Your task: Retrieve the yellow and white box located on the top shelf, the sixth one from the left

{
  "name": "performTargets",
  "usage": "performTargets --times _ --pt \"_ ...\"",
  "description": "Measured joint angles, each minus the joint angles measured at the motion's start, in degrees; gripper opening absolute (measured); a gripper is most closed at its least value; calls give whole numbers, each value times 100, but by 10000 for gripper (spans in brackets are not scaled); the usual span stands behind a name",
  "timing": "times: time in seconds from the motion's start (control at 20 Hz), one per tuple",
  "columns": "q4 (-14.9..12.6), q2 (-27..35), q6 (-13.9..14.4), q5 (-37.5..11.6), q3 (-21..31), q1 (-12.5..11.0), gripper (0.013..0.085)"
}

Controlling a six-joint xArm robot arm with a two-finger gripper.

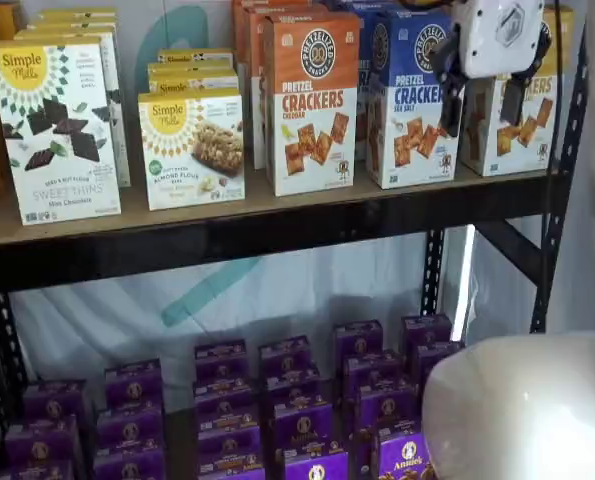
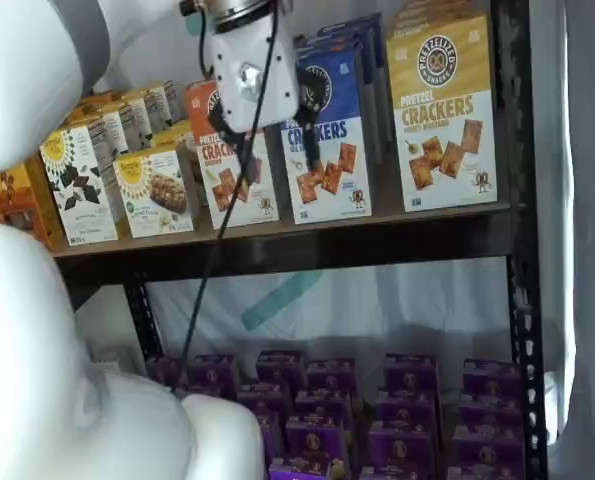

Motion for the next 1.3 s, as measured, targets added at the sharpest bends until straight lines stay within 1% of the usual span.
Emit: performTargets --times 0.1,0.15,0.3,0.6,0.7,0.85,0.95,1.1,1.3 --pt "6 115 -312 -233 -26 -331 850" --pt "26 159 -436 -320 -39 -459 850" --pt "142 395 -957 -589 -146 -1020 850" --pt "319 799 -1655 -938 -452 -1761 850" --pt "375 964 -1838 -1010 -615 -1956 850" --pt "555 1233 -2082 -1030 -905 -2227 850" --pt "655 1366 -2180 -1015 -1074 -2337 850" --pt "787 1499 -2272 -972 -1274 -2449 850" --pt "837 1648 -2338 -841 -1511 -2525 850"
